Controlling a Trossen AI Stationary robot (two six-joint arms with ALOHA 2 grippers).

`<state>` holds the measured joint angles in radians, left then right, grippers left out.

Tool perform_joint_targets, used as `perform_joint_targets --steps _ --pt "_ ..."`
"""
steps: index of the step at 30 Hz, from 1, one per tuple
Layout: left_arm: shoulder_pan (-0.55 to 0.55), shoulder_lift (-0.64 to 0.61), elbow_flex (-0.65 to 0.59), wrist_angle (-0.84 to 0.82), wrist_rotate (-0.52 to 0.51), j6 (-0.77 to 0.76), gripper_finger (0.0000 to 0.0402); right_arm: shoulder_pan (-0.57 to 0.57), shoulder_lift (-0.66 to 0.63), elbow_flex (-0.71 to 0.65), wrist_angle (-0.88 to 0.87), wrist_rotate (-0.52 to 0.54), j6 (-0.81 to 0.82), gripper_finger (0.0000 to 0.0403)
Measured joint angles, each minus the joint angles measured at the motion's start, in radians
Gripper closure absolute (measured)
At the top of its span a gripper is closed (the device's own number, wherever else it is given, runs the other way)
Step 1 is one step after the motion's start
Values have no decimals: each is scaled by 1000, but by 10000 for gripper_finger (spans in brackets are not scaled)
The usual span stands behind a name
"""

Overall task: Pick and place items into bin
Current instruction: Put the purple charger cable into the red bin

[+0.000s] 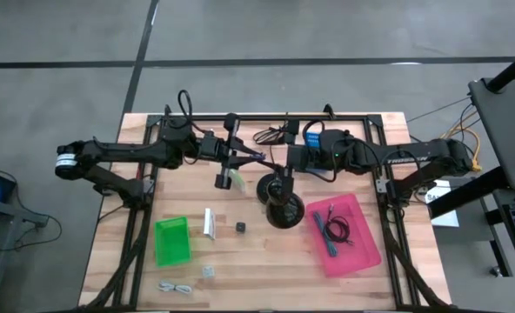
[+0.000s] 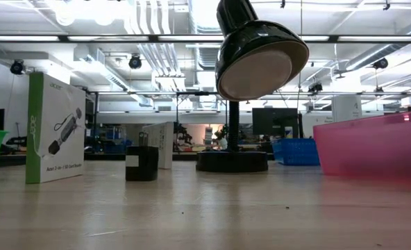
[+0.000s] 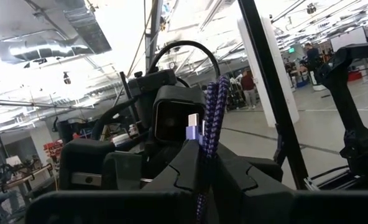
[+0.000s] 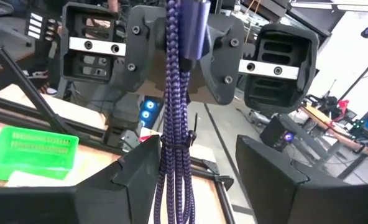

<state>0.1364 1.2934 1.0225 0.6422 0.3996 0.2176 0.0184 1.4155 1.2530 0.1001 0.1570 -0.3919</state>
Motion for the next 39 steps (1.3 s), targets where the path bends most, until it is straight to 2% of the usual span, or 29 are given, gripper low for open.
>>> perform_joint_targets --steps 8,23,30,39 --pt "0 0 0 0 0 0 390 0 -1 0 0 0 -8 247" --pt "1 1 -1 -18 -4 0 389 1 -1 0 -19 -2 -57 384" --pt "1 0 -2 -34 -14 -1 378 1 -2 11 -66 0 -51 387" --pt "1 -20 -2 -98 -15 -1 317 1 -23 69 -232 2 32 388"
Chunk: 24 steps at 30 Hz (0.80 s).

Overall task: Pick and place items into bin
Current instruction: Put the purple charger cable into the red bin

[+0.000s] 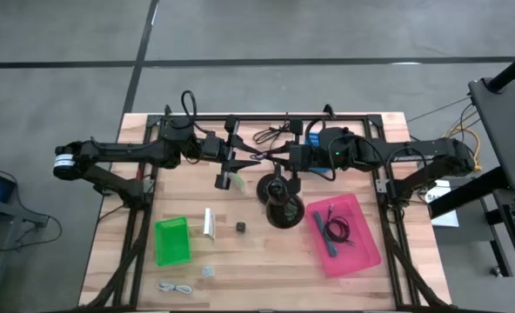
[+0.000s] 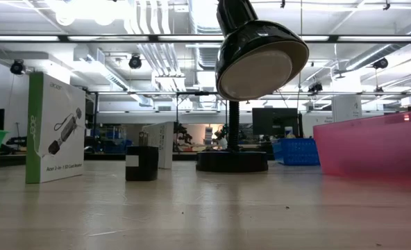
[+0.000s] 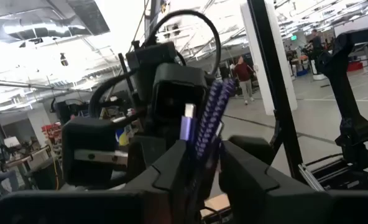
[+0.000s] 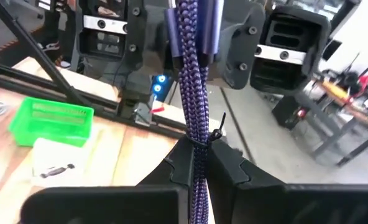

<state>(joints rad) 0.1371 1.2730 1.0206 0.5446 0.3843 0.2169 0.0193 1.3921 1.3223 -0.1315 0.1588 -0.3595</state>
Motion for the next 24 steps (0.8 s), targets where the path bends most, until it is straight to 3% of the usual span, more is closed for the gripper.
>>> perform_joint_targets --steps 9,15,24 --pt "-1 -43 -1 -72 1 0 281 -1 -69 31 -223 7 140 389" --pt "-1 -85 -3 -188 0 0 281 -1 -103 31 -371 189 224 390" --pt "-1 -179 -9 -268 -24 1 281 16 -131 31 -646 193 451 390"
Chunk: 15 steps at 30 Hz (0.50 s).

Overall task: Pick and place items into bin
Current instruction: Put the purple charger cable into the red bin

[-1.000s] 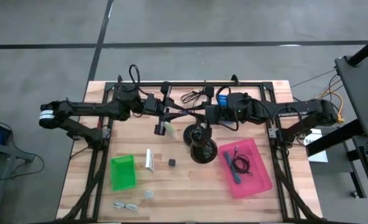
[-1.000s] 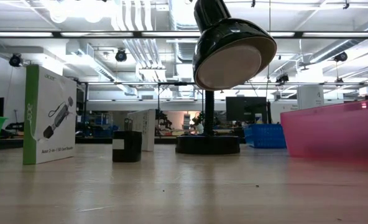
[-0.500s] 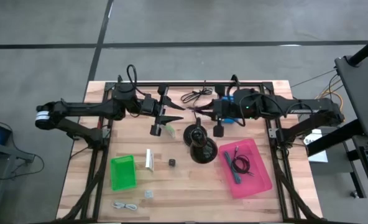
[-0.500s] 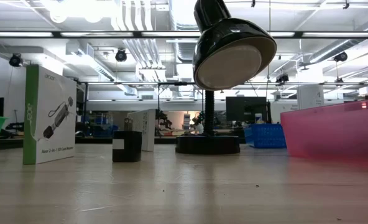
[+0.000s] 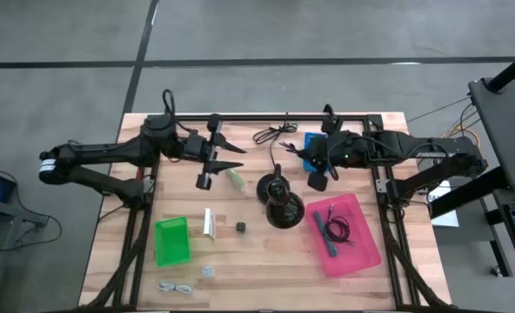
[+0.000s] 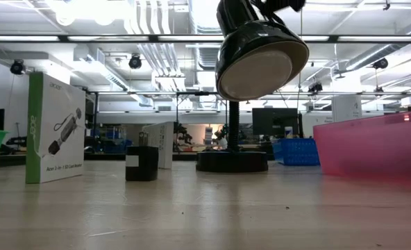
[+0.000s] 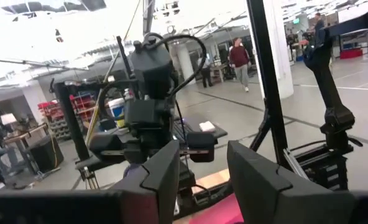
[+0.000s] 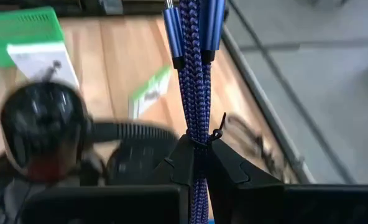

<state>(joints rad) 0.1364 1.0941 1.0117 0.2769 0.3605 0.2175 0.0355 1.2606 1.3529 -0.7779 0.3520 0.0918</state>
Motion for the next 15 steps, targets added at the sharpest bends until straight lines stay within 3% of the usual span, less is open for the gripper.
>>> perform_joint_targets --steps 15 --pt "1 -49 -5 -131 -53 0 281 72 -11 -1 -356 22 331 390"
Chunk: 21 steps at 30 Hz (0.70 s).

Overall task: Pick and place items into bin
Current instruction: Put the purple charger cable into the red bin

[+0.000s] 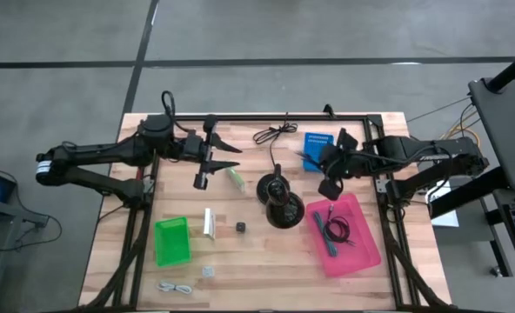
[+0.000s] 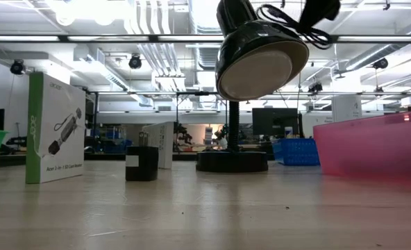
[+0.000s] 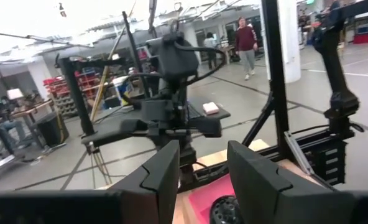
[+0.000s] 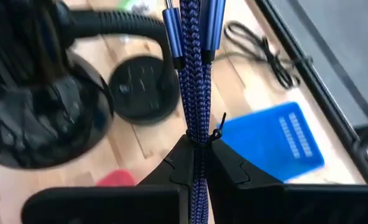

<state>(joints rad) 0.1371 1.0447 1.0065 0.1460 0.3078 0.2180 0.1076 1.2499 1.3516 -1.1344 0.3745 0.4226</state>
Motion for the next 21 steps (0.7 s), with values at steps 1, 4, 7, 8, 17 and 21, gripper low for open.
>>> perform_joint_targets --steps 1,4,7,8,17,21 --pt "0 1 0 -1 -3 0 281 7 0 -1 -17 0 18 390" --pt "0 2 0 0 -3 0 281 32 0 -8 -70 -10 59 390" --pt "0 2 0 -1 -6 0 281 62 0 -19 -123 -14 99 390" --pt "0 2 0 -3 -7 0 281 71 0 -23 -139 -16 105 390" --pt "0 2 0 -26 -10 6 281 164 2 -62 -207 -96 154 390" --pt "0 2 0 -25 -10 6 281 197 2 -81 -210 -133 154 390"
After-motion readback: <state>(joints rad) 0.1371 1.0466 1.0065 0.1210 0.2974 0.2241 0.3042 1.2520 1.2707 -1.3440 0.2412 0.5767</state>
